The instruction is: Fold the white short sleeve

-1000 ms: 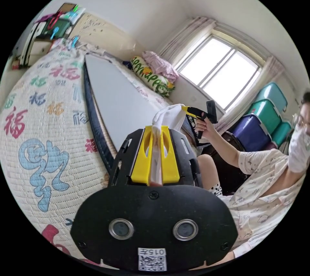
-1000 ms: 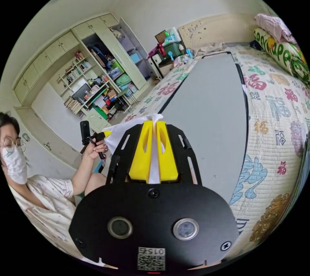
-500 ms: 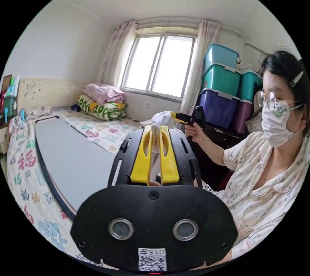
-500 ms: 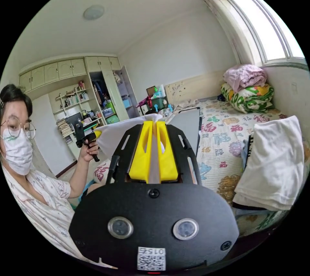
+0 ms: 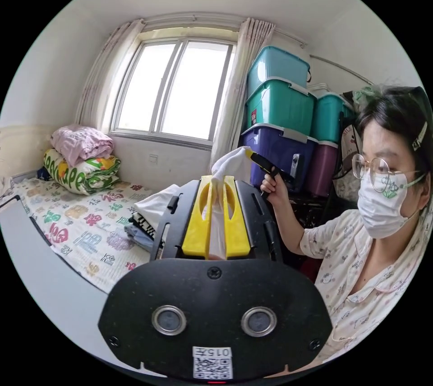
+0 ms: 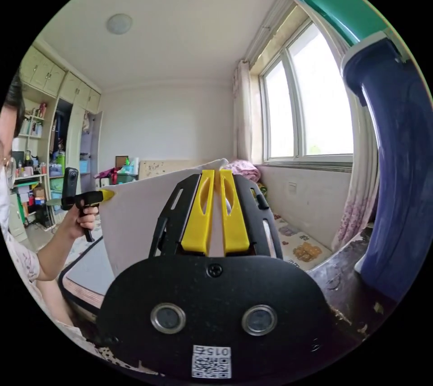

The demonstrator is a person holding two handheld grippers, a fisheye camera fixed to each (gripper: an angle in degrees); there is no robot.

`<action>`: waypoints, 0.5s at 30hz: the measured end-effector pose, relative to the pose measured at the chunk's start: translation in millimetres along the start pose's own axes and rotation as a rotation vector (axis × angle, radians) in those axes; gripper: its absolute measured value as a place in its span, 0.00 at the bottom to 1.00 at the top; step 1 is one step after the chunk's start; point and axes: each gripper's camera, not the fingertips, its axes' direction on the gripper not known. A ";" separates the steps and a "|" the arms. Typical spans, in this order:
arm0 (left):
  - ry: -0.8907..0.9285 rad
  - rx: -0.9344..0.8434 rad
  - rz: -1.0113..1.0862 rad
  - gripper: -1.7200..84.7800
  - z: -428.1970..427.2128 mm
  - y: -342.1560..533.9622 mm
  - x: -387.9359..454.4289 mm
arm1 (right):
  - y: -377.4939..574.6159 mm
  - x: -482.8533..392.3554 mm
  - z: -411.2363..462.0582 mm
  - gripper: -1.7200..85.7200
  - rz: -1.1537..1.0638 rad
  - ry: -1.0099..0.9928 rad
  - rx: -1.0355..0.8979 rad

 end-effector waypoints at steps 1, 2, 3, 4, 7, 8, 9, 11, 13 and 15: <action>0.002 0.000 -0.005 0.04 12.9 -4.6 -7.1 | 1.2 5.0 27.3 0.03 -0.007 0.054 -0.016; 0.005 -0.001 -0.020 0.04 38.1 -12.7 -23.6 | 2.2 8.8 58.4 0.03 -0.022 0.105 -0.039; 0.012 -0.003 -0.049 0.04 62.6 -19.3 -44.2 | 2.9 11.0 75.7 0.03 -0.033 0.128 -0.051; 0.016 -0.012 -0.089 0.04 86.8 -25.1 -68.2 | 5.0 19.7 115.0 0.03 -0.038 0.160 -0.077; -0.002 -0.033 -0.174 0.04 136.1 -33.1 -120.8 | 14.0 55.1 232.1 0.03 0.005 0.196 -0.177; -0.035 -0.051 -0.204 0.04 161.6 -36.2 -146.7 | 22.0 68.8 287.0 0.03 0.017 0.220 -0.231; -0.085 -0.079 -0.215 0.04 188.2 -38.2 -171.1 | 27.4 76.0 315.7 0.03 0.023 0.233 -0.261; -0.184 -0.140 -0.228 0.04 229.6 -35.5 -205.0 | 60.2 99.8 431.2 0.03 0.011 0.298 -0.404; -0.228 -0.199 -0.261 0.04 267.8 -27.9 -237.3 | 91.3 108.5 507.3 0.03 -0.042 0.381 -0.513; -0.260 -0.240 -0.301 0.04 302.6 -21.3 -273.0 | 121.8 117.6 562.1 0.03 -0.078 0.429 -0.576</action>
